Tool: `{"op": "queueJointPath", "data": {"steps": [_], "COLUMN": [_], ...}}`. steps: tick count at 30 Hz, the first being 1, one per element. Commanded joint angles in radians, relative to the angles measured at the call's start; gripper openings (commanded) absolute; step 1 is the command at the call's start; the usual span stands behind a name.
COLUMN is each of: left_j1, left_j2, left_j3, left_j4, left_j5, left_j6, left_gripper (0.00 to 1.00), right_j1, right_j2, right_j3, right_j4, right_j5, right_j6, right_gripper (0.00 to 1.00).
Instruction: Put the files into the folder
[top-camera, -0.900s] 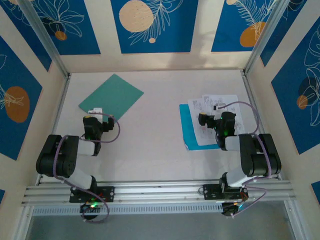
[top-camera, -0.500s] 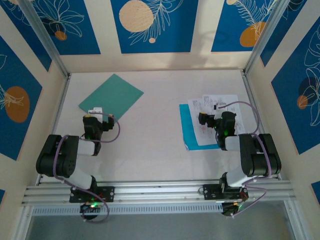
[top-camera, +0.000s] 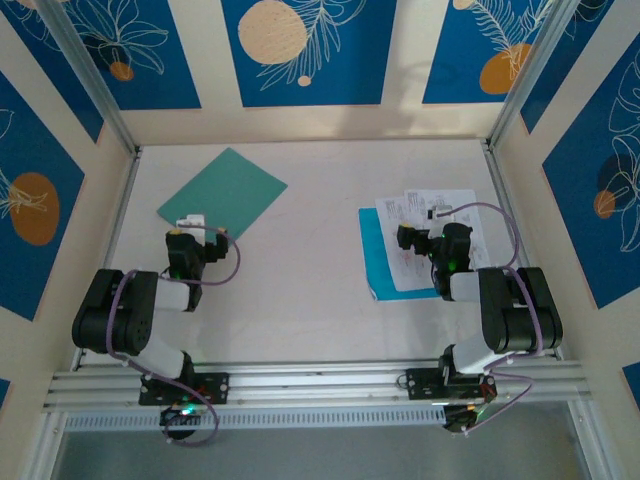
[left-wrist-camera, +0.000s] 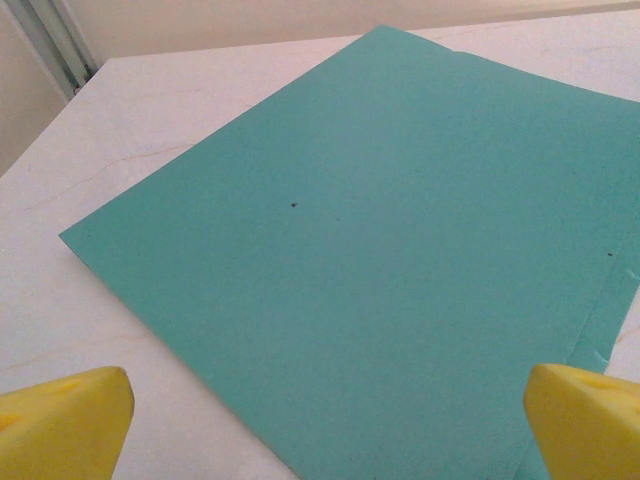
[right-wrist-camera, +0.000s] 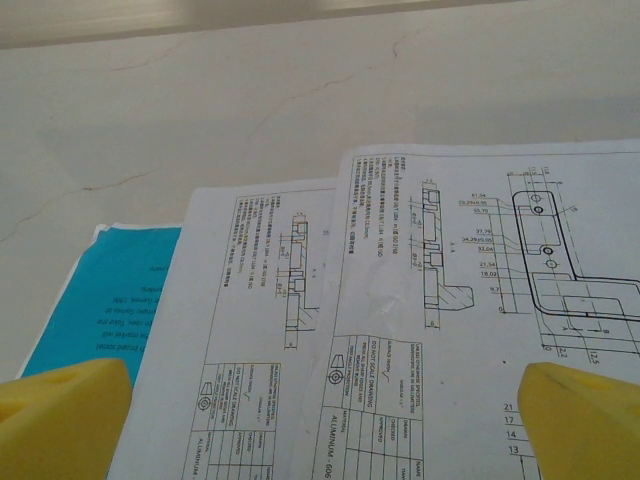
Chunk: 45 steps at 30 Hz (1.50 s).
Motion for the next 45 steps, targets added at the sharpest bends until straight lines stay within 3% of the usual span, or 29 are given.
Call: {"op": "queueJointPath", "data": {"steps": [1,13,17,18,19,20,22,23,24,25,27,28,30,31,33,36,40,45], "left_j1": [-0.009,-0.009,-0.015,-0.024,-0.087,-0.136,-0.180,-0.187,-0.189,-0.185,-0.157,-0.137,-0.050,-0.024,-0.011,-0.004,0.009,0.011], "left_j2": [0.013,0.013,-0.020,-0.035,-0.083,-0.153,-0.340,-0.413,-0.479,-0.514,-0.516,-0.486,-0.397,-0.320,-0.176,0.034,0.252,0.457], "left_j3": [0.018,0.017,-0.060,-0.078,-0.085,-0.081,-0.034,0.015,0.098,0.208,0.465,0.517,0.571,0.632,0.769,0.949,1.120,1.220], "left_j4": [0.034,0.036,0.142,0.187,0.174,0.125,-0.047,-0.154,-0.296,-0.556,-1.098,-1.178,-1.178,-1.250,-1.411,-1.566,-1.643,-1.686], "left_j5": [-0.010,-0.009,-0.090,-0.068,-0.172,-0.264,-0.327,-0.359,-0.400,-0.431,-0.348,-0.258,0.064,0.140,0.207,0.284,0.388,0.392], "left_j6": [0.008,0.007,-0.016,0.014,0.062,0.100,0.101,0.056,-0.035,-0.190,-0.519,-0.593,-0.650,-0.695,-0.717,-0.699,-0.676,-0.659], "left_gripper": [1.00,1.00,1.00,1.00,1.00,1.00,1.00,1.00,1.00,1.00,1.00,1.00,1.00,1.00,0.95,0.87,0.72,0.62], "right_j1": [0.005,0.003,0.006,0.022,0.051,0.081,0.121,0.121,0.094,0.037,-0.017,-0.031,-0.005,0.020,0.055,0.095,0.236,0.331], "right_j2": [0.014,0.012,-0.034,-0.093,-0.168,-0.240,-0.411,-0.464,-0.507,-0.526,-0.511,-0.505,-0.508,-0.492,-0.426,-0.317,-0.346,-0.377], "right_j3": [0.027,0.024,0.013,0.025,0.048,0.071,0.149,0.214,0.330,0.468,0.585,0.597,0.627,0.669,0.778,0.860,0.778,0.741], "right_j4": [0.027,0.030,0.024,-0.053,-0.145,-0.215,-0.350,-0.486,-0.788,-1.137,-1.390,-1.411,-1.446,-1.498,-1.667,-1.787,-1.711,-1.699], "right_j5": [0.016,0.012,0.044,0.090,0.155,0.212,0.264,0.315,0.307,0.218,0.185,0.111,0.049,0.032,0.012,-0.142,-0.236,-0.276], "right_j6": [0.010,0.011,0.020,0.013,0.000,-0.004,0.076,0.244,0.530,0.761,0.883,0.874,0.826,0.802,0.781,0.721,0.725,0.741], "right_gripper": [0.99,0.99,0.99,0.99,0.99,0.99,0.99,0.99,0.99,0.99,0.99,1.00,0.93,0.92,0.86,0.79,0.78,0.78]}}
